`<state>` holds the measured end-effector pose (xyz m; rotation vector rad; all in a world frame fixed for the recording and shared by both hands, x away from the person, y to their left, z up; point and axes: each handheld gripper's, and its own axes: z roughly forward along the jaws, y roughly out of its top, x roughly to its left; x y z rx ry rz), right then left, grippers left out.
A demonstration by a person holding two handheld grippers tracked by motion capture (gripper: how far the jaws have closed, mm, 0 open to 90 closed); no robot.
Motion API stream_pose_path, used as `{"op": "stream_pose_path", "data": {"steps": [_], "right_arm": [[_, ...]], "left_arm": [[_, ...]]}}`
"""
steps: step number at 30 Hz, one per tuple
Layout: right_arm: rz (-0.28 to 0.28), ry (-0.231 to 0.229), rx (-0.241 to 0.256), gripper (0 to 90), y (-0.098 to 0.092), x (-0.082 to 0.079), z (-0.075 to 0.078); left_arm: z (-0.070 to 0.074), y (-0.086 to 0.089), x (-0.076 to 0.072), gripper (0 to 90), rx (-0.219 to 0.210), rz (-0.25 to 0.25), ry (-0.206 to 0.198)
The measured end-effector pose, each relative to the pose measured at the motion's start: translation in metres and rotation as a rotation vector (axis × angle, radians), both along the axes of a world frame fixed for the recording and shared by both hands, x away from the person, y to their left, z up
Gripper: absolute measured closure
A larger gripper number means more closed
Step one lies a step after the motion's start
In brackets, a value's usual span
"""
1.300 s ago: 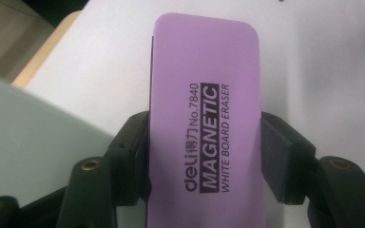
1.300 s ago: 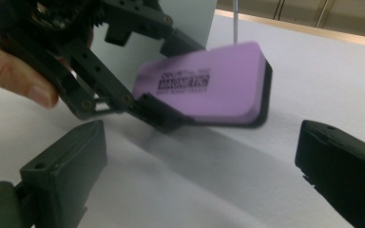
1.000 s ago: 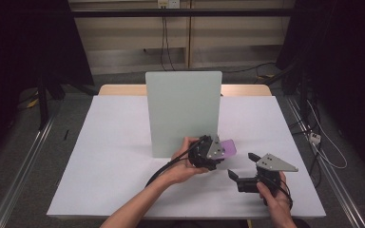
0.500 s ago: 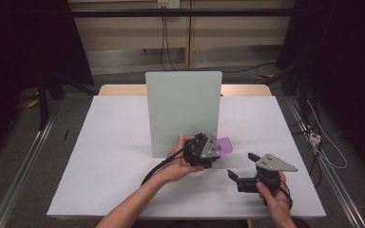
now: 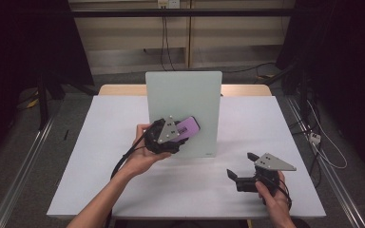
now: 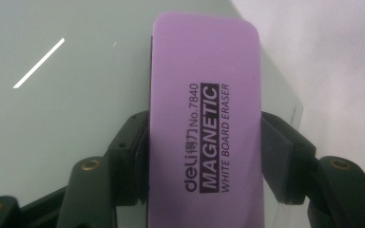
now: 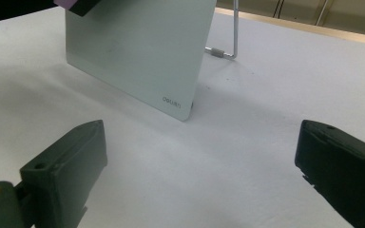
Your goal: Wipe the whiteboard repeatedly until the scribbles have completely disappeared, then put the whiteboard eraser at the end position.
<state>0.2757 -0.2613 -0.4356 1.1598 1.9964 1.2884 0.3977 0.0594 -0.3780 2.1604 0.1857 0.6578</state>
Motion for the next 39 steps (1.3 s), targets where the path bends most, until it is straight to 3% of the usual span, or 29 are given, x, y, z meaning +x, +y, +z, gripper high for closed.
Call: {"op": "stream_pose_path", "data": {"steps": [4, 6, 8, 12, 16, 19, 24, 27, 32, 35, 38, 39], "right_arm": [[-0.001, 0.003, 0.004, 3.1, 0.0, 0.001, 0.0], [-0.006, 0.008, 0.009, 3.2, 0.0, 0.002, -0.001], [-0.007, 0.014, 0.008, 3.3, 0.0, 0.002, -0.001], [-0.004, 0.011, 0.004, 3.3, 0.001, 0.002, -0.001], [0.002, 0.004, 0.002, 3.3, 0.0, 0.0, 0.0], [0.001, 0.002, 0.003, 3.3, -0.001, 0.0, 0.0], [0.005, 0.0, 0.0, 3.2, -0.001, -0.001, 0.0], [0.0, 0.003, 0.001, 3.3, -0.001, -0.001, -0.001], [0.006, 0.006, -0.003, 3.3, 0.002, 0.0, -0.001], [0.008, 0.006, -0.004, 3.4, 0.003, 0.0, -0.001], [0.01, 0.007, 0.0, 3.5, 0.002, 0.0, -0.001], [0.009, 0.007, 0.0, 3.5, 0.001, 0.0, -0.001]], "left_arm": [[-0.015, 0.0, -0.003, 40.9, 0.016, -0.036, 0.051], [-0.03, -0.007, -0.008, 40.9, 0.079, -0.073, 0.087], [-0.04, -0.013, -0.013, 41.0, 0.137, -0.1, 0.084], [-0.051, -0.022, -0.015, 41.0, 0.185, -0.133, 0.146], [-0.054, -0.024, -0.015, 40.9, 0.203, -0.14, 0.162], [-0.052, -0.023, -0.016, 41.0, 0.206, -0.129, 0.141], [-0.029, -0.01, -0.015, 40.9, 0.095, -0.049, 0.081], [-0.011, 0.001, -0.015, 40.9, 0.027, -0.039, 0.083], [-0.005, 0.015, -0.015, 40.9, -0.004, -0.016, 0.144], [-0.002, 0.026, -0.011, 40.8, -0.032, 0.0, 0.203], [0.005, 0.038, -0.006, 40.8, -0.093, 0.011, 0.262], [0.006, 0.04, -0.006, 40.9, -0.097, 0.016, 0.263]]}}
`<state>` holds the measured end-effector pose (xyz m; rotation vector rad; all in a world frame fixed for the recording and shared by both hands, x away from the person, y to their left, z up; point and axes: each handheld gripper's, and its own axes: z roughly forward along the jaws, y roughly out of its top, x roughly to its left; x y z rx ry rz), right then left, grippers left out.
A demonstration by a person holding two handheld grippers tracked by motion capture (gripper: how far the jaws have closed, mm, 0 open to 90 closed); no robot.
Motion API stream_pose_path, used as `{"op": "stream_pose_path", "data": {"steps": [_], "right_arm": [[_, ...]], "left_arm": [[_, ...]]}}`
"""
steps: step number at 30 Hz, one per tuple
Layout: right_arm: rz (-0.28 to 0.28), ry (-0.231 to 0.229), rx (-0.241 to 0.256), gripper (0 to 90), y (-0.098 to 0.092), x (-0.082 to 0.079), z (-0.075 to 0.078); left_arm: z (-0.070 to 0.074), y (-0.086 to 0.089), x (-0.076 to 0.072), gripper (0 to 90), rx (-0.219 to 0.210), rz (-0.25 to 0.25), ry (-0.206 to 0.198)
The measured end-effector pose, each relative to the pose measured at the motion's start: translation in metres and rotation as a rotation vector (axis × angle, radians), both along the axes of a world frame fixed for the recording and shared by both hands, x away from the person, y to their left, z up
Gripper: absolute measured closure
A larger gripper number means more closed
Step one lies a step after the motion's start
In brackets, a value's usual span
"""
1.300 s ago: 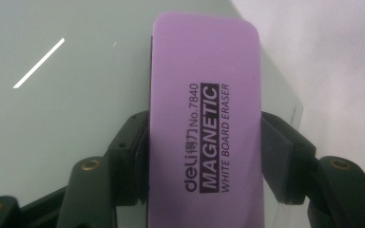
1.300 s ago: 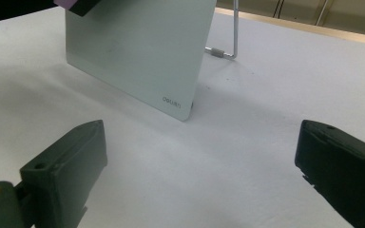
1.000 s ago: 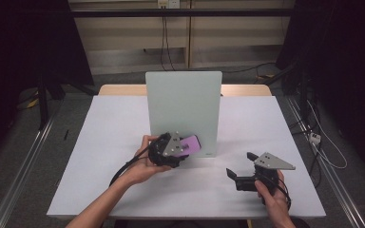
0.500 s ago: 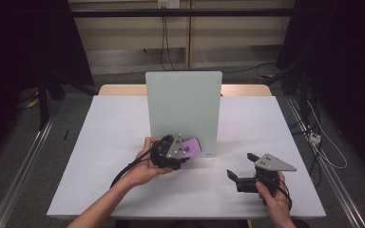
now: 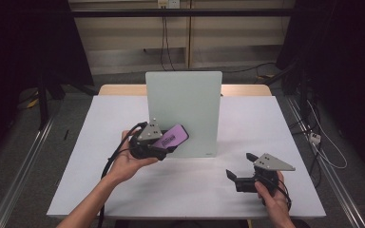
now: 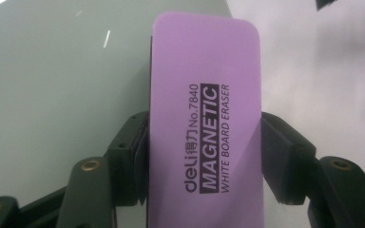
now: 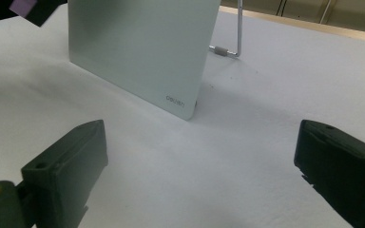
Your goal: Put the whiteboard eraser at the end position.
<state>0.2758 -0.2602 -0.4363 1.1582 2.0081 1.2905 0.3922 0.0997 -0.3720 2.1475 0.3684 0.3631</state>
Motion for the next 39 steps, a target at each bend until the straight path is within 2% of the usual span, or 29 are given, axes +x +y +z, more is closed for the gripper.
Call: {"op": "stream_pose_path", "data": {"steps": [5, 9, 11, 13, 15, 17, 18, 19, 22, 27, 28, 29, 31, 32, 33, 34, 35, 39], "right_arm": [[-0.008, 0.008, 0.003, 3.5, 0.0, 0.002, -0.001], [-0.007, 0.013, 0.001, 3.5, 0.001, 0.002, -0.001], [-0.003, 0.012, 0.0, 3.5, 0.002, 0.002, -0.001], [0.003, 0.012, -0.001, 3.5, 0.002, 0.001, -0.002], [0.002, 0.014, -0.002, 3.5, 0.001, 0.001, -0.002], [0.002, 0.01, 0.0, 3.5, 0.0, 0.001, -0.002], [0.001, 0.01, -0.002, 3.5, 0.0, 0.0, -0.002], [0.002, 0.008, -0.002, 3.5, 0.0, 0.0, -0.001], [0.004, 0.004, -0.001, 3.4, -0.001, -0.001, -0.001], [0.004, 0.007, 0.001, 3.5, -0.001, 0.001, -0.001], [0.005, 0.009, 0.002, 3.5, 0.0, 0.001, -0.002], [0.004, 0.01, 0.002, 3.5, 0.0, 0.001, -0.002], [0.007, 0.011, 0.002, 3.5, 0.0, 0.002, -0.002], [0.008, 0.009, 0.002, 3.5, 0.0, 0.001, -0.002], [0.008, 0.009, 0.001, 3.5, 0.0, 0.001, -0.002], [0.007, 0.009, 0.002, 3.5, 0.0, 0.002, -0.002], [0.007, 0.011, 0.004, 3.5, 0.0, 0.002, -0.002], [0.01, 0.007, 0.004, 3.5, 0.0, 0.001, -0.001]], "left_arm": [[0.002, 0.009, 0.005, 40.8, -0.016, -0.005, 0.088], [-0.004, 0.001, 0.0, 40.8, 0.048, -0.057, 0.146], [-0.007, -0.005, -0.005, 40.8, 0.098, -0.093, 0.169], [-0.011, -0.013, -0.011, 40.8, 0.134, -0.122, 0.208], [-0.015, -0.018, -0.017, 40.8, 0.157, -0.139, 0.223], [-0.02, -0.025, -0.024, 40.8, 0.198, -0.166, 0.24], [-0.022, -0.029, -0.027, 40.8, 0.236, -0.168, 0.226], [-0.025, -0.032, -0.029, 40.8, 0.223, -0.192, 0.243], [-0.029, -0.038, -0.035, 40.8, 0.267, -0.207, 0.256], [-0.034, -0.042, -0.037, 40.8, 0.263, -0.214, 0.279], [-0.035, -0.043, -0.038, 40.8, 0.27, -0.221, 0.295], [-0.036, -0.045, -0.039, 40.8, 0.3, -0.208, 0.284], [-0.042, -0.049, -0.041, 40.8, 0.285, -0.232, 0.312], [-0.043, -0.05, -0.043, 40.8, 0.313, -0.227, 0.304], [-0.046, -0.052, -0.043, 40.8, 0.296, -0.232, 0.305], [-0.047, -0.054, -0.044, 40.8, 0.309, -0.222, 0.295], [-0.048, -0.056, -0.044, 40.8, 0.3, -0.228, 0.305], [-0.052, -0.061, -0.042, 40.7, 0.302, -0.21, 0.298]]}}
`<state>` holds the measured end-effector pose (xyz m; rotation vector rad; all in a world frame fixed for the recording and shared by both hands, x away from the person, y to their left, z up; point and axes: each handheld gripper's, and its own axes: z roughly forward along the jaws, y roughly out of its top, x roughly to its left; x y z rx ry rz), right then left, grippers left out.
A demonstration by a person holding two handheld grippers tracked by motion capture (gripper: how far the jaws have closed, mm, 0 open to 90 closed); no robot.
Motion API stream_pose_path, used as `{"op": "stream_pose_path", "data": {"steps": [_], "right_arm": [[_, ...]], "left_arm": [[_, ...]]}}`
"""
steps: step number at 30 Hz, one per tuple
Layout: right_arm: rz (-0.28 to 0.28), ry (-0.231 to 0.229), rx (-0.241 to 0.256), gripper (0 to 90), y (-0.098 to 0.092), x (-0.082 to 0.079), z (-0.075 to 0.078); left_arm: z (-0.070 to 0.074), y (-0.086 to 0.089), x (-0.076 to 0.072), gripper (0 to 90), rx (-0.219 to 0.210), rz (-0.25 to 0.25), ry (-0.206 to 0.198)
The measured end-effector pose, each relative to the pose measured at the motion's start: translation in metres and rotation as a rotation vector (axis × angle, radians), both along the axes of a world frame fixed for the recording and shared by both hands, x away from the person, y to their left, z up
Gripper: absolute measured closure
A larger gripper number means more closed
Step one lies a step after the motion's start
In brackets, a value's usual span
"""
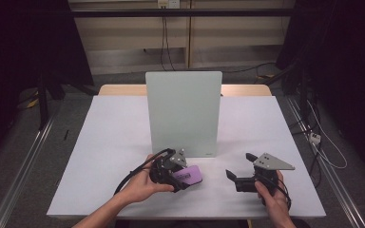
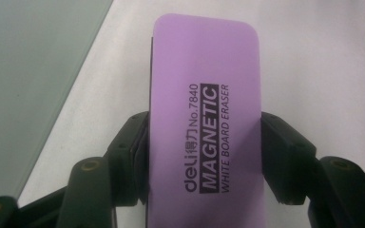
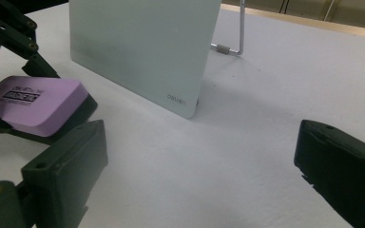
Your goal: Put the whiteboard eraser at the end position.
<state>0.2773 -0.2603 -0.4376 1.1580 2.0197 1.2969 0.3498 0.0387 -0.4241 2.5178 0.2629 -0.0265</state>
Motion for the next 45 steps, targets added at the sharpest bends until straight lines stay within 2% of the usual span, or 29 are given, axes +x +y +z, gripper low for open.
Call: {"op": "stream_pose_path", "data": {"steps": [4, 5, 8, 10, 11, 12, 13, 14, 16, 21, 25, 27, 29, 32, 33, 35, 36, 39, 41, 44, 45], "right_arm": [[0.001, -0.001, -0.003, 3.5, 0.001, 0.001, 0.0], [0.002, -0.001, -0.002, 3.5, 0.002, 0.001, 0.0], [0.002, 0.001, -0.004, 3.5, 0.003, 0.0, 0.0], [0.002, -0.002, -0.005, 3.5, 0.003, 0.0, 0.0], [0.001, -0.001, -0.006, 3.5, 0.003, 0.001, 0.0], [0.001, -0.001, -0.006, 3.5, 0.003, 0.001, 0.0], [0.002, -0.001, -0.007, 3.5, 0.003, 0.001, 0.0], [0.002, -0.001, -0.007, 3.5, 0.003, 0.001, 0.0], [0.005, -0.003, -0.01, 3.5, 0.004, 0.001, 0.0], [0.004, -0.003, -0.008, 3.5, 0.003, 0.0, 0.0], [0.006, -0.002, -0.011, 3.5, 0.003, 0.001, 0.0], [0.007, -0.002, -0.012, 3.5, 0.004, 0.001, 0.0], [0.007, -0.002, -0.011, 3.5, 0.004, 0.001, 0.0], [0.006, -0.003, -0.011, 3.5, 0.004, 0.001, 0.0], [0.007, -0.003, -0.011, 3.5, 0.004, 0.001, 0.0], [0.005, -0.001, -0.01, 3.5, 0.004, 0.0, 0.001], [0.005, -0.002, -0.01, 3.5, 0.004, 0.001, 0.0], [0.005, -0.001, -0.012, 3.5, 0.004, 0.001, 0.0], [0.003, -0.001, -0.017, 3.5, 0.005, 0.001, 0.0], [0.0, -0.001, -0.023, 3.5, 0.006, 0.001, 0.0], [0.003, 0.0, -0.021, 3.5, 0.006, 0.001, 0.0]], "left_arm": [[0.0, -0.002, 0.002, 40.6, 0.006, 0.006, -0.002], [0.0, -0.003, 0.002, 40.6, 0.022, 0.013, -0.018], [-0.004, -0.006, 0.001, 40.6, 0.03, 0.006, -0.032], [-0.005, -0.006, 0.002, 40.5, 0.023, 0.013, -0.037], [-0.006, -0.005, 0.002, 40.5, -0.013, 0.021, -0.036], [-0.004, -0.002, 0.004, 40.5, -0.012, 0.045, -0.062], [-0.005, -0.002, 0.004, 40.5, -0.028, 0.061, -0.054], [-0.006, -0.001, 0.007, 40.5, -0.023, 0.044, -0.021], [-0.009, -0.001, 0.006, 40.5, -0.035, 0.04, -0.032], [-0.009, -0.002, 0.008, 40.4, -0.034, 0.025, -0.018], [-0.011, -0.002, 0.007, 39.9, -0.047, 0.036, -0.03], [-0.012, -0.001, 0.006, 35.5, -0.057, 0.044, -0.033], [-0.011, -0.001, 0.006, 25.0, -0.064, 0.054, -0.036], [-0.008, 0.002, 0.007, 14.6, -0.096, 0.076, -0.04], [-0.006, 0.004, 0.007, 12.3, -0.094, 0.096, -0.046], [-0.003, 0.01, 0.006, 7.2, -0.121, 0.129, -0.055], [-0.002, 0.014, 0.006, 6.5, -0.155, 0.156, -0.059], [0.003, 0.026, 0.005, 6.3, -0.182, 0.211, -0.08], [0.005, 0.036, 0.005, 6.3, -0.219, 0.261, -0.079], [0.007, 0.052, 0.006, 6.4, -0.24, 0.322, -0.077], [0.007, 0.056, 0.007, 6.4, -0.234, 0.325, -0.075]]}}
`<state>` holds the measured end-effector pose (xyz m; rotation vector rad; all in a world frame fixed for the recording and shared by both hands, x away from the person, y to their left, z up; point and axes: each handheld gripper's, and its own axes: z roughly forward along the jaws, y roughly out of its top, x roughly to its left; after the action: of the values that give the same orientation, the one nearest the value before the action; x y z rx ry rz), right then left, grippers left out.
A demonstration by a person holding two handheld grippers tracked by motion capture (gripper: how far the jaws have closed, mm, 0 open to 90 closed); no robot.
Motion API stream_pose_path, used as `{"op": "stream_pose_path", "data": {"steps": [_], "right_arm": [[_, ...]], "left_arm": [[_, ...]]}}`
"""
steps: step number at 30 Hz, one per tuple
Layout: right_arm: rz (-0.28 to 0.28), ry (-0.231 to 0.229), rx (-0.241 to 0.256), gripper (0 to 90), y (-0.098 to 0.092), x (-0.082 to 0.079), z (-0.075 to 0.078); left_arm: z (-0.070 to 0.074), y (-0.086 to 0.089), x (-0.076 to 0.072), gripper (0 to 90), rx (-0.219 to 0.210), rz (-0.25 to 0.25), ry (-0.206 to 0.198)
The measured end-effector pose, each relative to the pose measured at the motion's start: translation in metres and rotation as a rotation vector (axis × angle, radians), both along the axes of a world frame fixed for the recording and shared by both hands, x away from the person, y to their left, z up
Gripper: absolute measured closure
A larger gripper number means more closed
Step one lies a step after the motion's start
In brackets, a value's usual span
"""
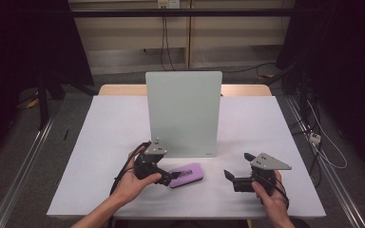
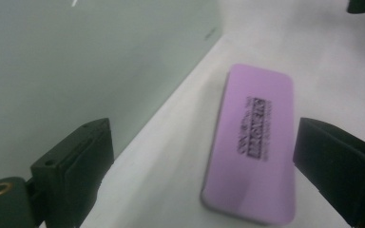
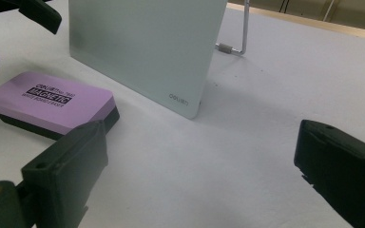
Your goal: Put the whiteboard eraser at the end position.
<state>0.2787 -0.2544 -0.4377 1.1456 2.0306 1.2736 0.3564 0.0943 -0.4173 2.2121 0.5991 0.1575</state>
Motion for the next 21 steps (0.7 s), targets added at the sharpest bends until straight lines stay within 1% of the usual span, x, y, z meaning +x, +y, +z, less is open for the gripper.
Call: {"op": "stream_pose_path", "data": {"steps": [2, 3, 4, 8, 9, 10, 11, 12, 13, 14, 15, 16, 18, 20, 21], "right_arm": [[0.001, 0.001, 0.003, 3.5, 0.0, 0.0, 0.0], [0.001, 0.001, 0.001, 3.5, 0.001, 0.0, 0.0], [0.001, 0.002, 0.002, 3.5, 0.001, 0.0, 0.0], [0.0, 0.002, 0.003, 3.4, 0.0, 0.0, 0.0], [-0.003, 0.002, 0.004, 3.4, 0.0, 0.0, 0.0], [-0.003, 0.003, 0.005, 3.4, 0.0, 0.0, 0.0], [-0.005, 0.004, 0.007, 3.4, 0.0, 0.0, 0.0], [-0.006, 0.004, 0.007, 3.4, 0.0, 0.0, 0.0], [-0.007, 0.005, 0.008, 3.4, 0.0, 0.0, 0.0], [-0.006, 0.004, 0.007, 3.4, 0.0, 0.0, 0.0], [-0.005, 0.004, 0.007, 3.4, 0.0, 0.0, 0.0], [-0.006, 0.004, 0.006, 3.4, 0.0, 0.0, 0.0], [-0.004, 0.007, 0.005, 3.4, 0.0, 0.0, 0.0], [-0.003, 0.006, 0.007, 3.3, 0.0, 0.0, 0.0], [-0.004, 0.006, 0.008, 3.3, 0.0, 0.0, -0.001]], "left_arm": [[0.0, 0.008, -0.001, 6.6, -0.003, 0.012, -0.008], [0.0, 0.014, -0.002, 6.6, -0.003, 0.03, -0.025], [0.0, 0.018, -0.003, 6.6, -0.003, 0.037, -0.024], [0.001, 0.041, -0.008, 6.3, -0.022, 0.094, -0.071], [0.001, 0.046, -0.009, 6.0, -0.027, 0.116, -0.083], [0.001, 0.051, -0.011, 5.7, -0.039, 0.143, -0.087], [0.001, 0.057, -0.012, 5.7, -0.047, 0.157, -0.089], [0.001, 0.06, -0.013, 5.7, -0.048, 0.173, -0.094], [0.001, 0.066, -0.015, 5.7, -0.052, 0.199, -0.102], [0.0, 0.07, -0.016, 5.5, -0.062, 0.214, -0.102], [0.0, 0.076, -0.018, 5.3, -0.084, 0.23, -0.094], [-0.001, 0.079, -0.019, 5.2, -0.096, 0.236, -0.093], [-0.003, 0.087, -0.024, 5.2, -0.105, 0.252, -0.1], [-0.005, 0.094, -0.028, 5.2, -0.127, 0.273, -0.096], [-0.007, 0.098, -0.029, 5.2, -0.13, 0.286, -0.101]]}}
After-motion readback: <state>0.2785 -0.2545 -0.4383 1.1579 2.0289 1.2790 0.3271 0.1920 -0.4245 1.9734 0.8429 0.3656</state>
